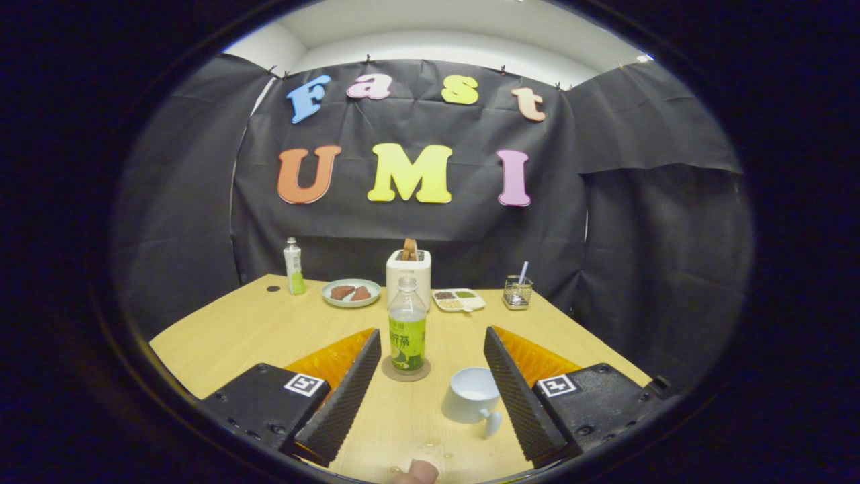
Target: Take the bottle from table, then pour the juice into the cup, finally place the bottle on the coaster
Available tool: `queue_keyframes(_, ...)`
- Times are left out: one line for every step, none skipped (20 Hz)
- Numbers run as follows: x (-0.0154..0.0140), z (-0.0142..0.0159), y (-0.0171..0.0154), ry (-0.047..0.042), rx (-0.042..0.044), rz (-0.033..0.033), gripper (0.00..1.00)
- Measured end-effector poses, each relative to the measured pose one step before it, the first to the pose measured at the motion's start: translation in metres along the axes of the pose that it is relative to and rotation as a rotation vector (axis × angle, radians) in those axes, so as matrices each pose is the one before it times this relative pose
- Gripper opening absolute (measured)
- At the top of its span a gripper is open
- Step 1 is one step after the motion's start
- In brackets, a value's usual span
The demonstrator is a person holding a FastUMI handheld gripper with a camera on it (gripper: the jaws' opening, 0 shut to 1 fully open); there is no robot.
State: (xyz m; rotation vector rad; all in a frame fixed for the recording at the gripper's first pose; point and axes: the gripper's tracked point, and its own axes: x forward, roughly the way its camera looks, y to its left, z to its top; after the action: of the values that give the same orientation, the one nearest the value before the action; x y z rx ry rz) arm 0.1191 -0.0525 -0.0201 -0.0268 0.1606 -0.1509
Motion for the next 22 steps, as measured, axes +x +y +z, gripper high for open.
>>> queue_keyframes(-0.00848, -0.00125, -0.00104, -0.01707, 0.02056, 0.01151, 1.0)
queue_keyframes(-0.0059, -0.00337, -0.0026, -0.00956, 0.01582, 0.00921, 1.0)
queue_keyframes(-0.0063, -0.00617, -0.00361, 0.00113, 0.01105, 0.00572, 1.0)
queue_keyframes(-0.004, -0.00847, -0.00551, 0.00395, 0.00419, 0.00002, 1.0)
queue_keyframes(-0.00477, -0.01016, -0.00887, 0.02101, 0.0004, -0.02051, 1.0)
queue_keyframes(-0.00486, -0.01113, -0.00675, 0.01805, -0.00357, -0.00557, 1.0)
queue_keyframes(-0.00503, -0.0075, -0.00214, 0.0094, -0.00658, 0.00002, 1.0)
queue_keyframes(-0.00494, -0.00419, -0.00075, -0.00159, 0.00098, 0.01056, 1.0)
queue_keyframes(-0.00601, 0.00002, 0.00104, -0.01621, 0.01454, 0.01606, 1.0)
queue_keyframes(-0.00329, 0.0, -0.00082, -0.01458, -0.00419, 0.00483, 1.0)
queue_keyframes(-0.00411, -0.00012, -0.00353, -0.00868, -0.00681, -0.00645, 1.0)
queue_keyframes(-0.00164, -0.00257, -0.00366, -0.0042, -0.00551, -0.0053, 1.0)
queue_keyframes(-0.00216, -0.00177, 0.00092, 0.00443, -0.0032, 0.01157, 1.0)
queue_keyframes(-0.00253, -0.00218, 0.00458, 0.0067, 0.0005, 0.02165, 1.0)
queue_keyframes(-0.00234, -0.00059, 0.00404, 0.00073, 0.00055, 0.02277, 1.0)
queue_keyframes(-0.00195, 0.00173, -0.00019, -0.0078, -0.0002, 0.00664, 1.0)
queue_keyframes(-0.00248, 0.00285, -0.00212, -0.01826, -0.00244, -0.00293, 1.0)
queue_keyframes(-0.00163, 0.00353, -0.00147, -0.01858, -0.00008, -0.00289, 1.0)
queue_keyframes(-0.00239, 0.00234, 0.00087, -0.0097, 0.0016, 0.00451, 1.0)
queue_keyframes(-0.00277, 0.00066, 0.00391, -0.00832, 0.00481, 0.00949, 1.0)
queue_keyframes(-0.00351, 0.0033, 0.00089, -0.01115, 0.00951, 0.00324, 1.0)
queue_keyframes(-0.00183, 0.00411, -0.00192, -0.01174, 0.01192, 0.00022, 1.0)
